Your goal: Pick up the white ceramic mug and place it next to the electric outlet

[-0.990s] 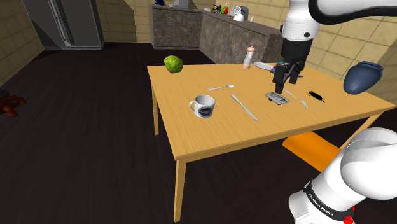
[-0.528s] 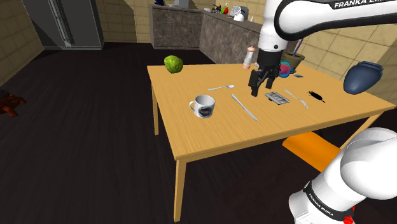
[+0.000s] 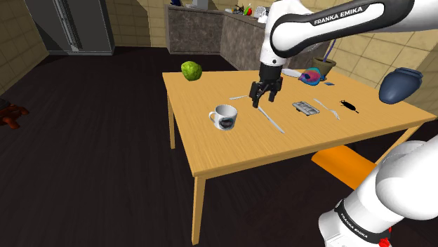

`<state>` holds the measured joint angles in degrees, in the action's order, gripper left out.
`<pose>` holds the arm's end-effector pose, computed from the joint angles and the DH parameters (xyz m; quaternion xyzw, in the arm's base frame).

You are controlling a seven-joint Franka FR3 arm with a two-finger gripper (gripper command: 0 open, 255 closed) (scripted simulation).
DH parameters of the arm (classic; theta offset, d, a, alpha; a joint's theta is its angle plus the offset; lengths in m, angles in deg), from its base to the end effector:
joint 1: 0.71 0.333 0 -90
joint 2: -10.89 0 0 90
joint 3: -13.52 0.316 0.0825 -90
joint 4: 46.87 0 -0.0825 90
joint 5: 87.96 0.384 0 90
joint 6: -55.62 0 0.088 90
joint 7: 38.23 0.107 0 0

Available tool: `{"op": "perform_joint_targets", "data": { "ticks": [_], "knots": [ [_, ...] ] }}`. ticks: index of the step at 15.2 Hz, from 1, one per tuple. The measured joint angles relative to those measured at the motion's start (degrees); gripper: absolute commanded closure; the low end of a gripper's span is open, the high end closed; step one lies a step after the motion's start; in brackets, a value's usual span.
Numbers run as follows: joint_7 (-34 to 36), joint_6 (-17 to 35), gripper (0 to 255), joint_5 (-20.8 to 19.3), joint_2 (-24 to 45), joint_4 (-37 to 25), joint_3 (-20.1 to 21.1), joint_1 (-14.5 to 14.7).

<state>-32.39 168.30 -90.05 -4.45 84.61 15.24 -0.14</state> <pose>0.4582 0.0164 0.4523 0.9990 -0.0241 -0.0287 0.0227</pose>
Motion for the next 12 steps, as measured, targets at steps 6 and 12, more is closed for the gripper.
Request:
{"op": "perform_joint_targets", "data": {
  "ticks": [6, 12],
  "knots": [
    [-0.04, 6.82, 0, 2.45, 12.4, -7.62, -0.35, 0.05],
    [-0.29, 11.61, 0, 4.6, 22.58, -14.6, -0.27, 0.05]
  ]
}}
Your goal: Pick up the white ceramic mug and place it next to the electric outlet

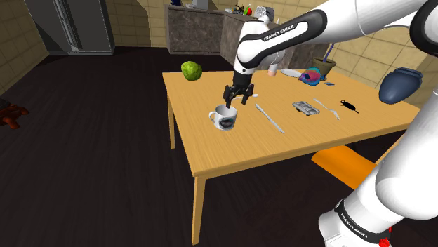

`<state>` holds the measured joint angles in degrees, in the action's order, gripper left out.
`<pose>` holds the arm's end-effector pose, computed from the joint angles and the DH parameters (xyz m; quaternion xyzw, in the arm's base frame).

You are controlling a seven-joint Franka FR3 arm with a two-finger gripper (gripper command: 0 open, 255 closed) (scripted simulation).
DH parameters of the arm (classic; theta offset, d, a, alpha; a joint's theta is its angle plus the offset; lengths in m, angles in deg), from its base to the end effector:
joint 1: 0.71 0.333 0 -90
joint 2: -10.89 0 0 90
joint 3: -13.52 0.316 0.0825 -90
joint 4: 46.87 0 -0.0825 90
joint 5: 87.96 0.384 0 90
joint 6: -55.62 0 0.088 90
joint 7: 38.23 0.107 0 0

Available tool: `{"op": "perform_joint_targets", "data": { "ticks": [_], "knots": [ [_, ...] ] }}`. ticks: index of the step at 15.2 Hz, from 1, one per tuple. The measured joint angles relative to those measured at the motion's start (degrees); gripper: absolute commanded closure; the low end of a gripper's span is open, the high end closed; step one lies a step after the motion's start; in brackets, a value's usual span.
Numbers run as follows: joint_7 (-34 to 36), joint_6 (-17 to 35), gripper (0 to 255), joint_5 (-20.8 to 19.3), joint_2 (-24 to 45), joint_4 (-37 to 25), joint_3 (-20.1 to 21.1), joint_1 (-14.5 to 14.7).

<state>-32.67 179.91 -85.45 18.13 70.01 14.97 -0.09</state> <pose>0.5738 0.0222 0.3823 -0.9989 0.0429 -0.0002 0.0198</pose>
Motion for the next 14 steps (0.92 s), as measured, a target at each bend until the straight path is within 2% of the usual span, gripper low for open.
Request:
{"op": "perform_joint_targets", "data": {
  "ticks": [6, 12, 13, 14],
  "knots": [
    [0.05, 4.04, 0, 0.16, 2.34, 1.61, 0.12, 0.13],
    [-0.04, 4.65, 0, 0.17, 2.89, 1.65, 0.09, 0.09],
    [-0.04, 4.65, 255, 0.17, 2.89, 1.64, 0.09, 0.09],
    [-0.04, 4.66, 255, 0.17, 2.9, 1.64, 0.09, 0.09]
  ]
}}
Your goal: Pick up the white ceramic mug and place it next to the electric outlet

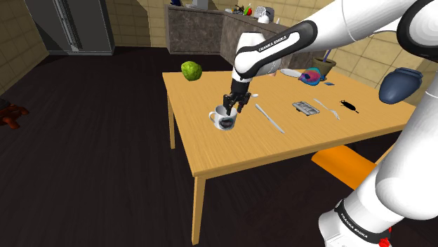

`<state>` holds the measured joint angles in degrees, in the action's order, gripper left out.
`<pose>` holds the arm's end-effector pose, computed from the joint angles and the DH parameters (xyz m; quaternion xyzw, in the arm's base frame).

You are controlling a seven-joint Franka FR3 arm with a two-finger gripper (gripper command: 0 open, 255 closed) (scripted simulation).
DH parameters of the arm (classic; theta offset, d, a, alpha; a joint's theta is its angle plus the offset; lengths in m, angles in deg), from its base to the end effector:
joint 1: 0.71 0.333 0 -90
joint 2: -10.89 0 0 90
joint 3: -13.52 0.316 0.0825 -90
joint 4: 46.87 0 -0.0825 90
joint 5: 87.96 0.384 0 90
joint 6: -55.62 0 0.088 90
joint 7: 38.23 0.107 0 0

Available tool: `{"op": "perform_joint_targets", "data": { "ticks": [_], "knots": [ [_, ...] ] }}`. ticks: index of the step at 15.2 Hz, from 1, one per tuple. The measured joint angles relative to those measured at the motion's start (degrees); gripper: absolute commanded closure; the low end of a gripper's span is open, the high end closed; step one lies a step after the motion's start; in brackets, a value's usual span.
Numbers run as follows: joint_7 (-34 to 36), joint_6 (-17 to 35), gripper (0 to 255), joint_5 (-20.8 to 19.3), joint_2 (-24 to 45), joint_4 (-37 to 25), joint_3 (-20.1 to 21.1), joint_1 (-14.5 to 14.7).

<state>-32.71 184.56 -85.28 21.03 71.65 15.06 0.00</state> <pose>0.5763 0.0236 0.3476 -0.9988 0.0434 -0.0010 0.0207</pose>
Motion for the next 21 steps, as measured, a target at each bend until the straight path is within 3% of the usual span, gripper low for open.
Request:
{"op": "perform_joint_targets", "data": {
  "ticks": [10, 21],
  "knots": [
    [0.02, -0.33, 255, 0.0, -0.17, -0.18, 0.0, 0.0],
    [0.28, -7.83, 255, -0.11, -3.9, -3.95, -0.04, -0.05]
  ]
}}
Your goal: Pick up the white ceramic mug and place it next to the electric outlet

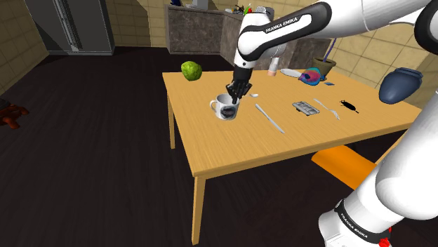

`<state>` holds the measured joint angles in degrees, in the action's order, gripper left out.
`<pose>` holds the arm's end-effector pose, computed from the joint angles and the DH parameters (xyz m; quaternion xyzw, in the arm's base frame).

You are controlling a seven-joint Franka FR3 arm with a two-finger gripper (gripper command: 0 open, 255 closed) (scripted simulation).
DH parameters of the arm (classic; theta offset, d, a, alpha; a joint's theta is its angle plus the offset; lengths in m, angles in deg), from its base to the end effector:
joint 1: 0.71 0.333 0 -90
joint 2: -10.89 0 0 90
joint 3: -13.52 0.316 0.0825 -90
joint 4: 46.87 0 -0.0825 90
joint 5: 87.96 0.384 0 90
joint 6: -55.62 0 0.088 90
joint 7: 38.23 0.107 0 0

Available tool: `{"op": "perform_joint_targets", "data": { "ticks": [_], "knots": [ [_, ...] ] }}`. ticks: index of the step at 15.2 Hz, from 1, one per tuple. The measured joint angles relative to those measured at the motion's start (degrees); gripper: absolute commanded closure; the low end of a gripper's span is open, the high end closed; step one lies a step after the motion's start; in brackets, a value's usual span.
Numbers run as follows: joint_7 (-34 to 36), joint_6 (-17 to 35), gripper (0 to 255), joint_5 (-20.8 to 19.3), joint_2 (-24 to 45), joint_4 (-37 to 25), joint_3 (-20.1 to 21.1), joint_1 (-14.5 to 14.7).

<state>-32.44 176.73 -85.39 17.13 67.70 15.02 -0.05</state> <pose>0.5765 0.0235 0.4059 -0.9988 0.0433 -0.0012 0.0208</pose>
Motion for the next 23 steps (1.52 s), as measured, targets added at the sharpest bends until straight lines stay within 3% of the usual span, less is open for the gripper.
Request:
{"op": "perform_joint_targets", "data": {
  "ticks": [17, 23],
  "knots": [
    [0.5, -12.27, 255, -0.15, -3.55, -8.72, -0.03, -0.04],
    [-4.74, -11.65, 255, -0.17, -10.93, -0.48, -2.68, -2.67]
  ]
}}
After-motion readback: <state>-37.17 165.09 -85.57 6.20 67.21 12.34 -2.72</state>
